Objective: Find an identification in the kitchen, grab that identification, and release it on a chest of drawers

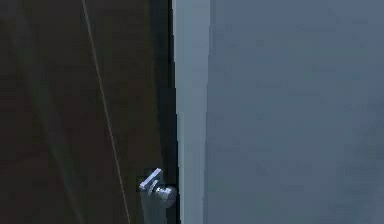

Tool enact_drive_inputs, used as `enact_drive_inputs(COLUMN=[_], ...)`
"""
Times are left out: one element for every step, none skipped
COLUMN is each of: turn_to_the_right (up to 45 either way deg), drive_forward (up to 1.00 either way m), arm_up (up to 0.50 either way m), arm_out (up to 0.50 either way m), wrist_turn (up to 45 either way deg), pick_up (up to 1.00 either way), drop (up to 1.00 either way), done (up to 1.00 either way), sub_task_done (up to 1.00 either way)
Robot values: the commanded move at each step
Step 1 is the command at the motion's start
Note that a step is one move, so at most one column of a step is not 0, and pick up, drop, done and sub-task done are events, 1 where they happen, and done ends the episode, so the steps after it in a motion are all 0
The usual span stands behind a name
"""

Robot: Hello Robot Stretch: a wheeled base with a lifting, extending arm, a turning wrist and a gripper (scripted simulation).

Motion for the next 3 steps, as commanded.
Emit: enact_drive_inputs(turn_to_the_right=[45.0,45.0,36.0], drive_forward=[0.00,0.00,0.00], arm_up=[0.00,0.00,0.00], arm_out=[0.00,0.00,0.00], wrist_turn=[0.0,0.0,0.0], pick_up=[0.00,0.00,0.00], drop=[0.00,0.00,0.00], done=[0.00,0.00,0.00], sub_task_done=[0.00,0.00,0.00])
